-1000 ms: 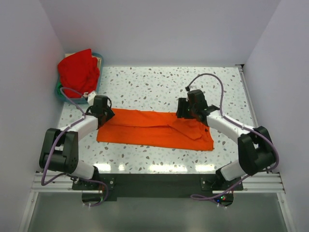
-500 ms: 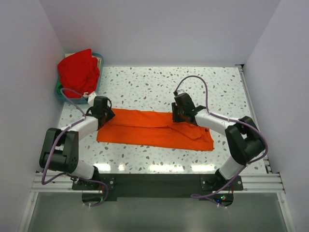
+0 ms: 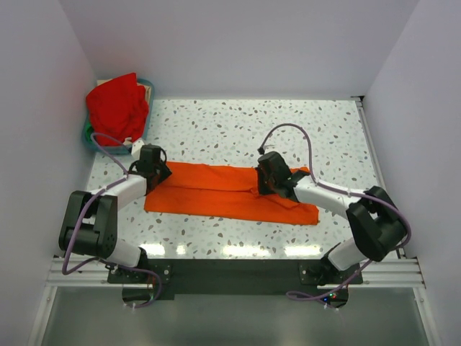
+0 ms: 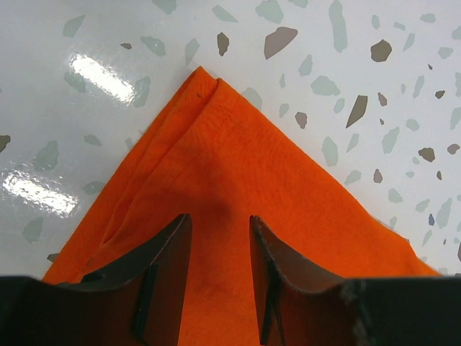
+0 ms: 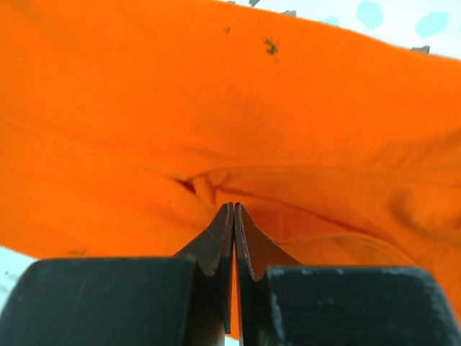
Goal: Fold and stack the t-shirts
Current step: Fold the tshirt
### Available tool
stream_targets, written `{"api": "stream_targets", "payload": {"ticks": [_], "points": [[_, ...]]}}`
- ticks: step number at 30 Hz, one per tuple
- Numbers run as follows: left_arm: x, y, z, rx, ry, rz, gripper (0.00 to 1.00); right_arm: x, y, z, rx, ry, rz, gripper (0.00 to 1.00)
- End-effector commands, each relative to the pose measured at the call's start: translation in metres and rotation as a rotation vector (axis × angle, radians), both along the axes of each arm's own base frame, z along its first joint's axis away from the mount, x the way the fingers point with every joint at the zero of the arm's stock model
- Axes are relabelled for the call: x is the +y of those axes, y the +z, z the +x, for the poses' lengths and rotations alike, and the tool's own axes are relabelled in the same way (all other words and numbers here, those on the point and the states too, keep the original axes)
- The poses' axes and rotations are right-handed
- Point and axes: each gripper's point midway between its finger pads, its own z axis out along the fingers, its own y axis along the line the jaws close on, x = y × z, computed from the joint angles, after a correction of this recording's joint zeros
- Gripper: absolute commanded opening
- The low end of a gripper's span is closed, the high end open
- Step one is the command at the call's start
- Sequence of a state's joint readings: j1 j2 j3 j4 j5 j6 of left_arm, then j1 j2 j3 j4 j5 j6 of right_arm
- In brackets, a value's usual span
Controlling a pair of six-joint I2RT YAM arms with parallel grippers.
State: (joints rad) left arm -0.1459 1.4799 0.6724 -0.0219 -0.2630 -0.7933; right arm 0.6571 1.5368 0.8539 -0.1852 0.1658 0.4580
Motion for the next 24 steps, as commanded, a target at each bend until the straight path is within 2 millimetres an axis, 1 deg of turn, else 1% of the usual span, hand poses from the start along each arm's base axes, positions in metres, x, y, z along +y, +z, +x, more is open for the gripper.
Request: {"api": "stream_targets", "payload": {"ticks": [1, 6, 9, 13, 15, 16, 17, 18, 19, 20, 22, 24], "points": [[0.000, 0.010, 0.009, -0.059, 0.011, -0.017, 0.42, 0.009, 0.019, -0.006, -0.053, -0.034, 0.086, 0.02], [-0.002, 0.009, 0.009, -0.061, 0.005, -0.025, 0.42, 0.020, 0.019, -0.024, -0.046, -0.014, 0.135, 0.01], [-0.002, 0.009, 0.008, -0.062, 0.003, -0.028, 0.42, 0.028, 0.021, -0.029, -0.047, -0.007, 0.160, 0.01], [-0.004, 0.010, 0.008, -0.067, -0.002, -0.034, 0.42, 0.041, 0.023, -0.033, -0.043, 0.006, 0.194, 0.00], [-0.005, 0.011, 0.007, -0.067, -0.006, -0.039, 0.42, 0.044, 0.027, -0.031, -0.056, 0.004, 0.176, 0.00], [-0.005, 0.013, 0.008, -0.072, -0.012, -0.038, 0.42, 0.040, 0.031, -0.030, -0.065, 0.000, 0.156, 0.03], [-0.005, 0.014, 0.008, -0.074, -0.014, -0.036, 0.43, 0.031, 0.035, -0.024, -0.096, -0.033, 0.119, 0.14], [-0.005, 0.015, 0.007, -0.076, -0.016, -0.032, 0.43, 0.026, 0.038, -0.023, -0.106, -0.045, 0.096, 0.18], [-0.005, 0.018, 0.007, -0.084, -0.018, -0.032, 0.43, 0.020, 0.046, -0.022, -0.124, -0.042, 0.065, 0.21], [-0.005, 0.019, 0.008, -0.087, -0.018, -0.033, 0.43, 0.009, 0.051, -0.016, -0.157, -0.072, 0.021, 0.27], [-0.005, 0.021, 0.009, -0.092, -0.020, -0.033, 0.43, -0.002, 0.064, -0.012, -0.192, -0.081, -0.039, 0.31], [-0.005, 0.021, 0.008, -0.090, -0.022, -0.035, 0.44, -0.014, 0.069, -0.008, -0.222, -0.102, -0.098, 0.36]]}}
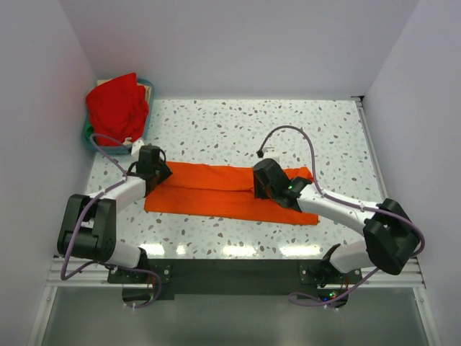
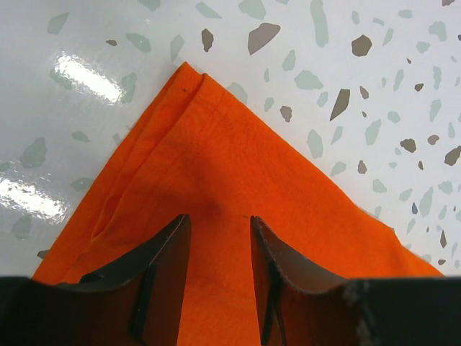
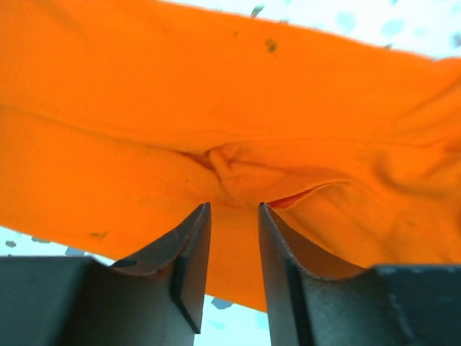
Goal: Fold and stack the t-shirts
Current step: Fold the tshirt
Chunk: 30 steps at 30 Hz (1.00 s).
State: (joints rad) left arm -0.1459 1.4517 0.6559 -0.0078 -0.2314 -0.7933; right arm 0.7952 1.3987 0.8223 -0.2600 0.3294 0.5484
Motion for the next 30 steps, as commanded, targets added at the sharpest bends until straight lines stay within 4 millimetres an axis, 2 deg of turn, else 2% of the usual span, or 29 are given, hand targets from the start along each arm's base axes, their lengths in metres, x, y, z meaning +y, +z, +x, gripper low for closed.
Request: {"api": "stream_targets", "payload": {"ticks": [1, 5, 11, 15, 17, 21, 30], "points": [[0.000, 0.016, 0.010, -0.069, -0.002, -0.010, 0.44, -0.024, 0.042, 0.022, -0.142, -0.055, -0.108, 0.38], [-0.001, 0.016, 0.009, -0.068, -0.004, -0.012, 0.44, -0.027, 0.035, 0.026, -0.128, -0.010, -0.195, 0.45], [-0.001, 0.015, 0.009, -0.065, -0.008, -0.011, 0.44, -0.016, 0.026, 0.031, -0.093, 0.087, -0.265, 0.56], [-0.001, 0.015, 0.009, -0.064, -0.010, -0.009, 0.44, -0.011, 0.016, 0.030, -0.056, 0.114, -0.273, 0.54], [-0.001, 0.014, 0.009, -0.063, -0.011, -0.008, 0.44, -0.009, 0.011, 0.028, -0.038, 0.112, -0.266, 0.47], [-0.001, 0.014, 0.009, -0.061, -0.009, -0.007, 0.44, -0.004, 0.002, 0.022, -0.002, 0.119, -0.232, 0.41], [-0.001, 0.010, 0.008, -0.057, -0.009, -0.009, 0.44, -0.005, -0.013, 0.011, 0.059, 0.087, -0.199, 0.36]]}}
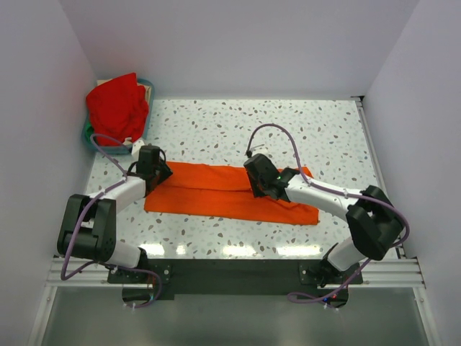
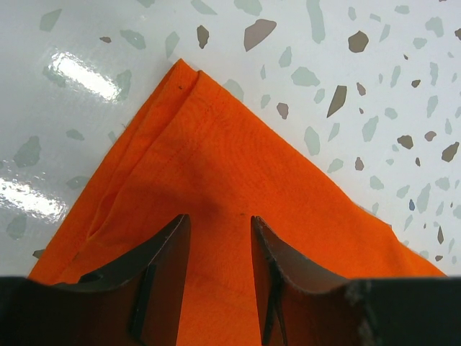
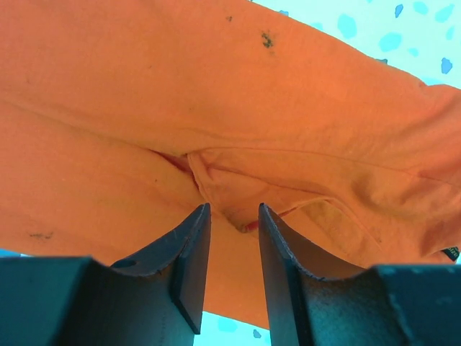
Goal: Fold and stack the t-shirts
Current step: Fold the tshirt
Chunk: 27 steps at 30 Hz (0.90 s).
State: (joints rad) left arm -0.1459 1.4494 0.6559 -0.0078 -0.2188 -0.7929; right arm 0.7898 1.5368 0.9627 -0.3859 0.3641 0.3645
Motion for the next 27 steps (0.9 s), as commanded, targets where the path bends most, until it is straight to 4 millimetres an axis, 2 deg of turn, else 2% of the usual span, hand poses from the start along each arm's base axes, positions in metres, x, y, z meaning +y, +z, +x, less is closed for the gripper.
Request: {"api": "stream_targets", "payload": {"ticks": [1, 9, 19, 24, 27], "points": [[0.002, 0.009, 0.007, -0.055, 0.001, 0.001, 0.44, 0.000, -0.004, -0.003, 0.022, -0.034, 0.016, 0.36], [0.001, 0.007, 0.007, -0.051, -0.001, -0.003, 0.44, -0.007, -0.013, -0.006, 0.039, -0.073, 0.000, 0.34], [0.001, 0.005, 0.007, -0.048, 0.001, 0.000, 0.44, -0.009, -0.018, -0.010, 0.060, -0.105, -0.005, 0.24], [0.001, 0.004, 0.007, -0.046, -0.002, -0.001, 0.44, -0.017, -0.017, -0.010, 0.041, -0.133, -0.015, 0.33], [0.000, 0.004, 0.007, -0.048, -0.001, -0.005, 0.44, -0.012, -0.020, -0.013, 0.062, -0.122, 0.000, 0.34]]}}
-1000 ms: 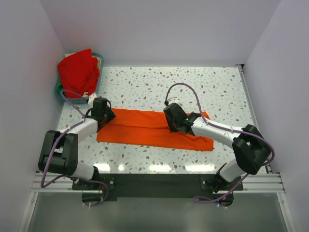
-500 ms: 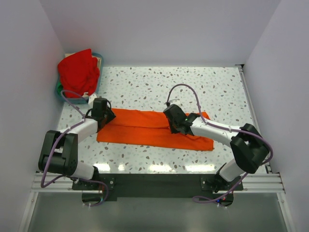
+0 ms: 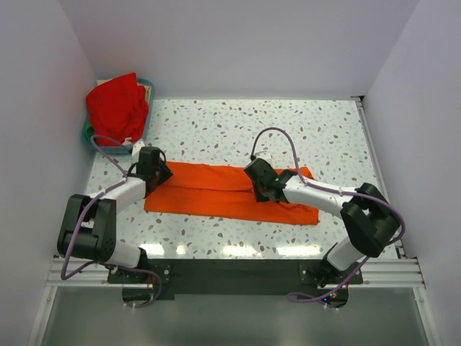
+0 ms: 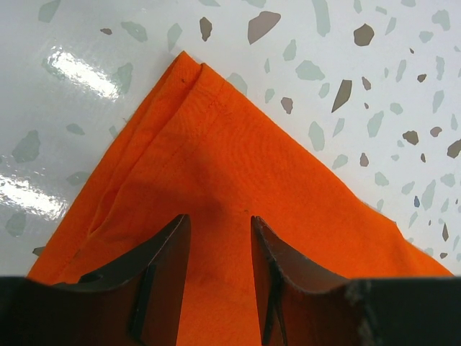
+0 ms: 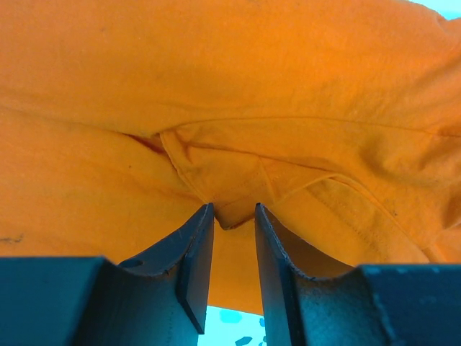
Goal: Fold and stack the t-shirts
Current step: Fold the tshirt
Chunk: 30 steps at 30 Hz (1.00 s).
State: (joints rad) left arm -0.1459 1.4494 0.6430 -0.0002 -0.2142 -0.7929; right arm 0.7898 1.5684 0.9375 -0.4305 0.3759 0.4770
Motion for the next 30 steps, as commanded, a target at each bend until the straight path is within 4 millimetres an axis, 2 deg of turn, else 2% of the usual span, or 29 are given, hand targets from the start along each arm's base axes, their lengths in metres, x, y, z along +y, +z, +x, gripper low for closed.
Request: {"api": "stream_targets", "payload": {"ticks": [1, 6, 14, 23, 30], "points": [[0.001, 0.007, 0.009, -0.052, 0.002, -0.002, 0.44, 0.000, 0.001, 0.000, -0.007, -0.023, 0.015, 0.33], [0.001, 0.007, 0.009, -0.052, 0.001, 0.001, 0.44, -0.006, -0.004, -0.001, -0.011, -0.025, -0.019, 0.40], [0.001, 0.006, 0.009, -0.049, 0.001, -0.003, 0.44, -0.011, -0.005, 0.002, -0.024, -0.019, -0.054, 0.41], [0.001, 0.006, 0.009, -0.048, 0.000, 0.001, 0.44, 0.001, -0.007, 0.007, -0.013, 0.014, -0.043, 0.27], [0.001, 0.003, 0.009, -0.040, -0.001, 0.001, 0.44, 0.011, -0.003, 0.005, -0.006, 0.028, 0.012, 0.11]]}}
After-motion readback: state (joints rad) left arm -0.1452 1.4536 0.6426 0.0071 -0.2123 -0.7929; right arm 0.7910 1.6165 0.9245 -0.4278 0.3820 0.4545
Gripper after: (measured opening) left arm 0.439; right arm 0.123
